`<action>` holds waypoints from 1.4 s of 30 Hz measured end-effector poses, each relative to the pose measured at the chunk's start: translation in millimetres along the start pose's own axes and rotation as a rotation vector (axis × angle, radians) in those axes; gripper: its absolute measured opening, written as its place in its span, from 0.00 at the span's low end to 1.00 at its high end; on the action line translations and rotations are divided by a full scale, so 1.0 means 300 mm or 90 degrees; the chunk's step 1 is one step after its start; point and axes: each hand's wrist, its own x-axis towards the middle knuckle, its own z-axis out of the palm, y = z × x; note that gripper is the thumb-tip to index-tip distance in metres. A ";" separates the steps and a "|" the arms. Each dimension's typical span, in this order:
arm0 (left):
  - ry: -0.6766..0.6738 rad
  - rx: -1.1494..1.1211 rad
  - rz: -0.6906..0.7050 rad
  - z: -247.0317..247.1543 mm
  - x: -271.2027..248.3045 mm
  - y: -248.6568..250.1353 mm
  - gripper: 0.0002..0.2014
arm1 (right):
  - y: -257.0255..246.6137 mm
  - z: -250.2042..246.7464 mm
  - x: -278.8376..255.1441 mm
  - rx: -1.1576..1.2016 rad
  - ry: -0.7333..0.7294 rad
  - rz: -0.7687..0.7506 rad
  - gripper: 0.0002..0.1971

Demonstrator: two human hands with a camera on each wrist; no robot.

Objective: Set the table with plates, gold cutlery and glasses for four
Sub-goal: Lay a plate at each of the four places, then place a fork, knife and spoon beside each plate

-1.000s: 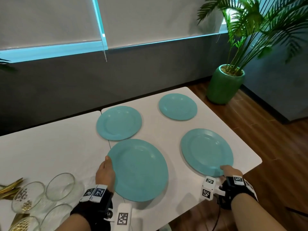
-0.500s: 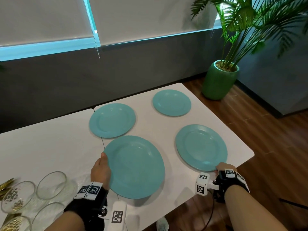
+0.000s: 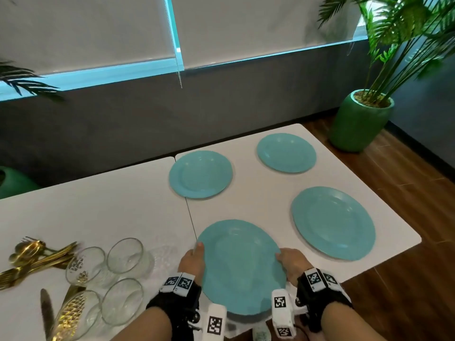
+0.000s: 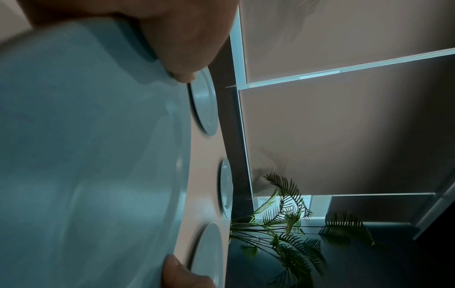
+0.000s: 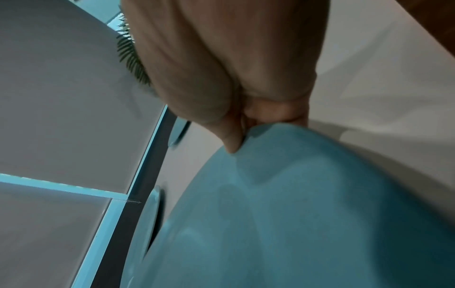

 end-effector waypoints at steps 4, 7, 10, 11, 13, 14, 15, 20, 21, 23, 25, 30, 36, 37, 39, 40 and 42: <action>-0.016 0.099 -0.060 -0.038 0.008 0.003 0.31 | -0.011 0.031 0.002 -0.007 0.033 -0.010 0.16; -0.027 0.072 -0.092 -0.048 0.036 -0.004 0.35 | -0.015 0.044 0.008 -0.026 0.071 -0.012 0.17; -0.023 0.079 -0.089 -0.055 0.058 -0.019 0.35 | -0.045 0.061 -0.012 -0.023 0.075 -0.005 0.12; -0.020 0.080 -0.091 -0.058 0.063 -0.026 0.32 | -0.059 0.064 -0.029 -0.025 0.081 0.000 0.10; 0.002 0.090 -0.087 -0.072 0.079 -0.042 0.29 | -0.092 0.057 -0.063 -0.172 0.056 -0.020 0.15; -0.003 0.091 -0.089 -0.080 0.075 -0.042 0.29 | -0.095 0.059 -0.064 -0.211 0.051 -0.032 0.17; -0.014 0.092 -0.086 -0.088 0.073 -0.041 0.31 | -0.096 0.062 -0.056 -0.186 0.046 -0.009 0.15; -0.010 0.098 -0.086 -0.109 0.078 -0.043 0.34 | -0.091 0.063 0.002 -0.076 0.104 -0.005 0.18; -0.001 0.110 -0.077 -0.112 0.086 -0.045 0.34 | -0.081 0.057 0.018 -0.083 0.103 -0.006 0.18; -0.009 0.117 -0.081 -0.114 0.097 -0.047 0.36 | -0.069 0.046 0.035 -0.105 0.087 0.008 0.17; -0.005 0.113 -0.072 -0.121 0.089 -0.040 0.37 | -0.065 0.033 0.039 -0.106 0.083 0.007 0.15; -0.006 0.012 -0.012 -0.189 -0.022 0.057 0.32 | -0.232 0.018 -0.117 -0.174 0.138 -0.027 0.20; 0.058 -0.377 0.199 -0.522 -0.229 0.182 0.06 | -0.510 0.169 -0.240 0.057 0.007 -0.147 0.10; 0.098 -0.399 0.218 -0.586 -0.223 0.179 0.06 | -0.544 0.189 -0.264 0.080 -0.011 -0.161 0.08; 0.219 -0.430 0.215 -0.760 -0.200 0.091 0.07 | -0.623 0.287 -0.320 0.090 -0.064 -0.196 0.04; 0.282 -0.416 0.193 -0.840 -0.173 0.025 0.07 | -0.652 0.335 -0.340 0.085 -0.083 -0.213 0.04; 0.369 -0.316 0.104 -0.962 -0.116 -0.129 0.10 | -0.699 0.430 -0.371 0.064 -0.110 -0.236 0.06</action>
